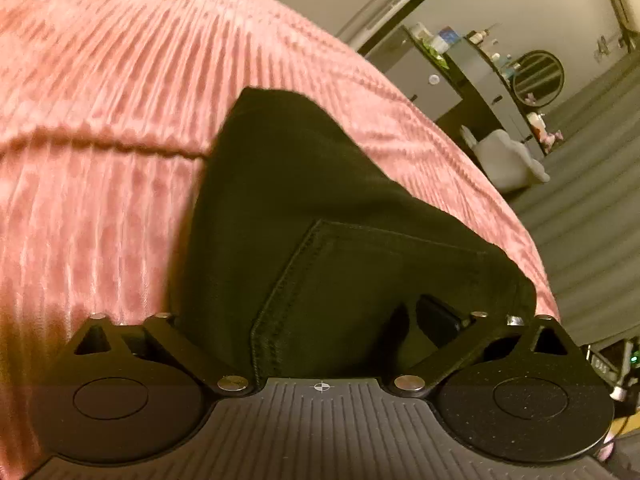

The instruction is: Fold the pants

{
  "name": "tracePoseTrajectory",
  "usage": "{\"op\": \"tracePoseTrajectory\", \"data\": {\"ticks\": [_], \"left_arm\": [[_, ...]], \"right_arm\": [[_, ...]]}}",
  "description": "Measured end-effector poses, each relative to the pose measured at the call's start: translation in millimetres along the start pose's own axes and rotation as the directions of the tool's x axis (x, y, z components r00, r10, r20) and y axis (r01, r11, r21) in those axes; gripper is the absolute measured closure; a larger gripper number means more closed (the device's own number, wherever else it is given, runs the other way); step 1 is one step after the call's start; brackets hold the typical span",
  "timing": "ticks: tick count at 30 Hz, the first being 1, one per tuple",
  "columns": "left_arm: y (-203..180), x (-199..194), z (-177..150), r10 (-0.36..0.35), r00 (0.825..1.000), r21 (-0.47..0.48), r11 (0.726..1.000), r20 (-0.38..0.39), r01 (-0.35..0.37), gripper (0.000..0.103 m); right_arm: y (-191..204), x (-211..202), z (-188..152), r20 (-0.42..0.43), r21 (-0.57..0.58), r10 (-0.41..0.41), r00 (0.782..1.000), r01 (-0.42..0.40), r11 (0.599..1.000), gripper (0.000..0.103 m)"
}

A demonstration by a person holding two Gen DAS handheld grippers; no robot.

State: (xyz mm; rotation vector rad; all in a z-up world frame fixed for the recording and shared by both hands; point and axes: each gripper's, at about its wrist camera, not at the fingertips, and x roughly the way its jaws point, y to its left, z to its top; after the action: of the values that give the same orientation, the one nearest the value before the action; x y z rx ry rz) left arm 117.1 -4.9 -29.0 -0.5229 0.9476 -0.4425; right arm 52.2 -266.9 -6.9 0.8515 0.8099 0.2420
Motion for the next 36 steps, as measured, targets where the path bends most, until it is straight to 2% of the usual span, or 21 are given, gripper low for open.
{"op": "tracePoseTrajectory", "data": {"ticks": [2, 4, 9, 11, 13, 14, 15, 16, 17, 18, 19, 20, 21, 23, 24, 26, 30, 32, 36], "left_arm": [[-10.7, -7.1, 1.0, 0.007, 1.000, 0.017, 1.000, 0.028, -0.008, 0.004], [-22.6, -13.6, 5.2, -0.004, 0.999, 0.044, 0.999, 0.052, 0.002, 0.004], [-45.9, -33.0, 20.8, -0.033, 0.991, 0.083, 0.996, 0.130, 0.023, 0.004], [-54.4, -40.3, 32.8, -0.023, 0.984, 0.112, 0.994, 0.179, 0.003, 0.004], [-57.3, -48.8, 48.1, -0.026, 0.976, 0.096, 0.995, 0.216, 0.005, 0.004], [-56.9, -51.3, 55.7, -0.021, 0.974, 0.083, 0.997, 0.225, 0.002, 0.004], [-56.9, -52.3, 65.8, 0.017, 0.974, 0.078, 0.996, 0.227, -0.035, 0.003], [-57.2, -52.4, 72.7, 0.087, 0.969, 0.077, 0.991, 0.229, -0.107, 0.003], [-58.4, -53.3, 77.8, 0.197, 0.948, 0.071, 0.973, 0.249, -0.221, 0.003], [-58.9, -57.3, 79.3, 0.322, 0.898, 0.065, 0.932, 0.300, -0.355, 0.002], [-57.8, -61.7, 77.2, 0.386, 0.860, 0.064, 0.901, 0.333, -0.429, 0.002], [-55.0, -65.1, 72.9, 0.408, 0.845, 0.070, 0.887, 0.347, -0.457, 0.002], [-49.7, -68.2, 66.1, 0.396, 0.853, 0.076, 0.893, 0.339, -0.444, 0.001], [-38.0, -69.2, 49.7, 0.348, 0.891, 0.052, 0.924, 0.291, -0.378, 0.001], [-31.6, -67.8, 39.5, 0.339, 0.904, 0.020, 0.934, 0.262, -0.356, 0.001], [-21.4, -65.9, 18.1, 0.324, 0.916, -0.033, 0.945, 0.235, -0.326, 0.001], [-11.4, -67.4, -19.2, 0.329, 0.920, -0.123, 0.943, 0.213, -0.309, 0.001], [-7.9, -67.8, -23.1, 0.325, 0.924, -0.112, 0.945, 0.201, -0.308, 0.001], [-6.2, -54.4, -29.2, 0.338, 0.924, -0.080, 0.941, 0.181, -0.328, 0.001]], "right_arm": [[6.9, -2.8, 2.5, 0.009, -0.007, -0.001, 1.000, 0.001, 1.000, 0.041], [17.3, -6.1, 6.2, 0.021, -0.042, 0.009, 1.000, -0.008, 0.999, 0.047], [54.3, -6.4, 27.7, 0.044, -0.124, 0.040, 0.998, -0.034, 0.992, 0.050], [67.5, -5.3, 40.2, 0.068, -0.149, 0.064, 0.996, -0.054, 0.987, 0.050], [81.8, -4.5, 55.7, 0.094, -0.181, 0.071, 0.993, -0.053, 0.982, 0.049], [88.7, -5.2, 64.4, 0.117, -0.193, 0.054, 0.992, -0.031, 0.981, 0.042], [93.1, -5.9, 73.6, 0.139, -0.187, 0.023, 0.990, 0.004, 0.982, 0.037], [96.3, -7.6, 83.2, 0.171, -0.181, -0.032, 0.985, 0.063, 0.981, 0.032], [98.0, -9.8, 88.0, 0.206, -0.172, -0.101, 0.973, 0.138, 0.975, 0.029], [98.2, -14.0, 89.2, 0.250, -0.161, -0.158, 0.955, 0.202, 0.966, 0.027], [98.1, -20.2, 86.8, 0.297, -0.164, -0.184, 0.937, 0.240, 0.957, 0.020], [97.0, -26.0, 81.2, 0.322, -0.169, -0.180, 0.930, 0.243, 0.955, 0.016], [93.8, -29.6, 73.9, 0.320, -0.170, -0.159, 0.934, 0.221, 0.960, 0.016], [87.0, -27.2, 57.6, 0.284, -0.152, -0.137, 0.949, 0.185, 0.971, 0.016], [83.4, -23.3, 50.0, 0.262, -0.140, -0.127, 0.957, 0.168, 0.976, 0.016], [74.8, -12.1, 33.5, 0.225, -0.100, -0.093, 0.970, 0.118, 0.988, 0.016], [53.2, 10.2, 17.1, 0.170, -0.004, -0.125, 0.977, 0.128, 0.992, 0.018], [42.5, 16.5, 17.1, 0.185, 0.042, -0.125, 0.975, 0.119, 0.992, 0.024], [27.9, 30.1, 19.1, 0.194, 0.144, -0.098, 0.976, 0.070, 0.987, 0.024]]}}
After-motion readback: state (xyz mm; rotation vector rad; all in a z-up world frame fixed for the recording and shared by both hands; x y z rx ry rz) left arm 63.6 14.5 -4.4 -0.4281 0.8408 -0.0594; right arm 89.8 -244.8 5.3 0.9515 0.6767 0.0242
